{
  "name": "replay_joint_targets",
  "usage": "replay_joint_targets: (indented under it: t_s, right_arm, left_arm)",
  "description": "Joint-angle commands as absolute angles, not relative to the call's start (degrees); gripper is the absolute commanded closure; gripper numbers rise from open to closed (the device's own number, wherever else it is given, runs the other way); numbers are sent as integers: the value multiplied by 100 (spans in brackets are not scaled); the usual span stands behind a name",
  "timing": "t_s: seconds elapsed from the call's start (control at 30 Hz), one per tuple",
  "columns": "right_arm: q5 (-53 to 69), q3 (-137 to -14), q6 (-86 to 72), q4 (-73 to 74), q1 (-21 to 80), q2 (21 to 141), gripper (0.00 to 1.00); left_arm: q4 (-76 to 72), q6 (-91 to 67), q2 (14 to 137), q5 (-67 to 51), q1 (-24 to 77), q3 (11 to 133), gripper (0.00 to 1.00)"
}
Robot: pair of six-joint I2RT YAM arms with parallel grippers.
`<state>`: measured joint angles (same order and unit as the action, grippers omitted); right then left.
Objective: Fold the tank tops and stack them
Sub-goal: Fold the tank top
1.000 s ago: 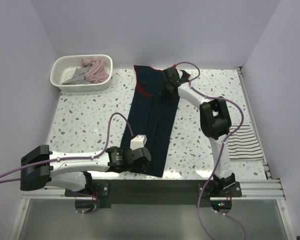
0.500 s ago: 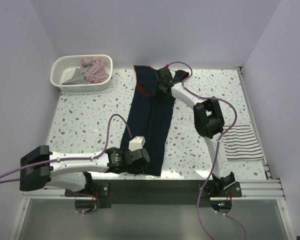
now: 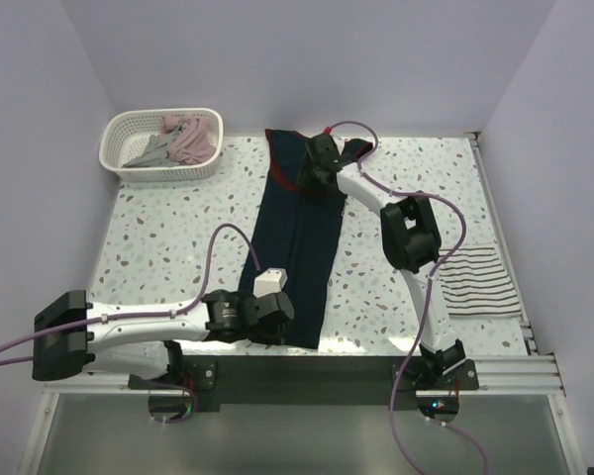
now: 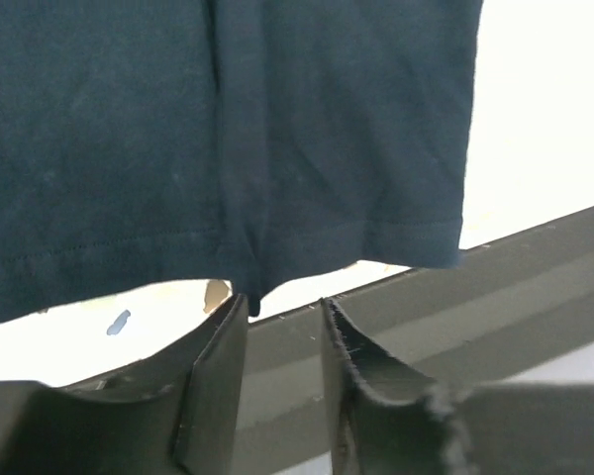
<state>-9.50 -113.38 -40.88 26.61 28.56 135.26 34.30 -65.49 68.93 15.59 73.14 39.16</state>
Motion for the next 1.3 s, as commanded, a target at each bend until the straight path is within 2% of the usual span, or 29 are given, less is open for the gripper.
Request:
replay_joint_targets:
  t_s: [0.0,0.13,0.23,0.43,0.63,0.7,0.97,1.27]
  right_arm:
    - [-1028,-11742,-3876,2750,2865,13026,40]
    - [-1055,-11813,-3832,2979,2865,12789,39]
    - [-985,-11138,-3972,2963,2874,12175,39]
    - [-738,-8013,-4464,2084,2997,10340,45]
    - [-843,-6716,-4798,1758,3515,9677,49]
    - [-722,-6653,-4799,1697,3568,9790,53]
    - [-993,-7233,-4668,1837,3560,10730,54]
    - [-967,-8147,-4096,2548,2848,11908,56]
  left_arm:
    - [3761,-6460,6609,1714,7286,4419,58]
    - [4051,-6355,6469,1898,7181,4816,57]
    - [4043,-5899,6495,1916,6587,5123,58]
    - [3095,-4659,6959,1301,5136,5624,62]
    - [2400,-3973,8287,720,4335,6248,67]
    - [2356,-3885,8709,756,4158,6406,68]
    - [1881,-3578,9842,694,3279,6828,69]
    - [1758,-3568,10116,475,3032,7048,70]
